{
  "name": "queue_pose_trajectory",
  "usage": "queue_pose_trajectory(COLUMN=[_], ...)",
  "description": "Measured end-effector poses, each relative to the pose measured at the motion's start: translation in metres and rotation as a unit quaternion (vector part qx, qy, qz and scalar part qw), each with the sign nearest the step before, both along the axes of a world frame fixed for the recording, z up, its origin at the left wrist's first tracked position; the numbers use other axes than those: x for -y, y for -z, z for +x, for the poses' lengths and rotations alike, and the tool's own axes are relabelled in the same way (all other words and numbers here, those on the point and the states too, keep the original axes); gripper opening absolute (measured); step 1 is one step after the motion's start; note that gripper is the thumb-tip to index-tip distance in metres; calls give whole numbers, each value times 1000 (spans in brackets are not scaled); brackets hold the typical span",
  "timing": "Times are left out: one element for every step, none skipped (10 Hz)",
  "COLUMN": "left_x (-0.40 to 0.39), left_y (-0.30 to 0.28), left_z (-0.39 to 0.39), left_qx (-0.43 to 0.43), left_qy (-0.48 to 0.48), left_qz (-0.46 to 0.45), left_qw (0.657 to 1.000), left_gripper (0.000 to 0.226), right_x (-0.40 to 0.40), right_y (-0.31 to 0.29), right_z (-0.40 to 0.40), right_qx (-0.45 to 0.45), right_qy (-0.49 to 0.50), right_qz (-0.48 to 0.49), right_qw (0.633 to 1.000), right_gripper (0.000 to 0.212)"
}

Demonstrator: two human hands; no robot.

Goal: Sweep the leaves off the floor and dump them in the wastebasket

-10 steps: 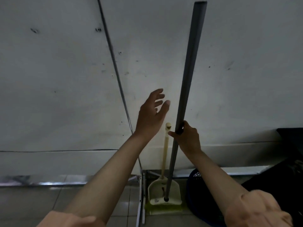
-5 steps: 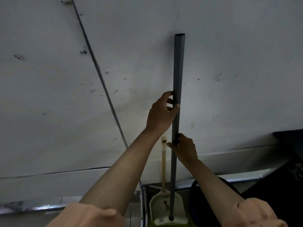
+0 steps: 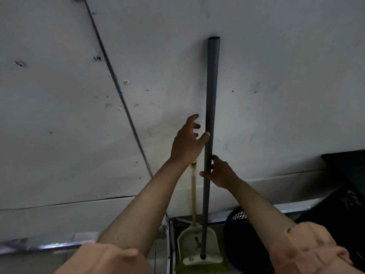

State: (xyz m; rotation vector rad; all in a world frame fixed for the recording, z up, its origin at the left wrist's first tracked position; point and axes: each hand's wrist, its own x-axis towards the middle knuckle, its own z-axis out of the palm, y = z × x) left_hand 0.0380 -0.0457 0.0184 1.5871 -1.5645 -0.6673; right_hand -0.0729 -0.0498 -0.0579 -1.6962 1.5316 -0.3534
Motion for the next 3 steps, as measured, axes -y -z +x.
queue_pose_trajectory(left_x=[-8,-20,-34], left_y=[0,2,4], left_z=[-3,-5,-2], left_qx=[15,18,30], left_qy=[-4,-17,-41], left_qz=[26,34,46], left_qw=[1000,999,998], left_gripper=[60,61,60], right_x=[-6,-13,-21], right_y=[-6,-6,-7], right_z=[-5,-11,-18], right_qx=[4,13,15], right_qy=[-3,0,-7], right_qz=[-3,-3,-8], right_qw=[1000,1000,1000], right_gripper=[77,86,89])
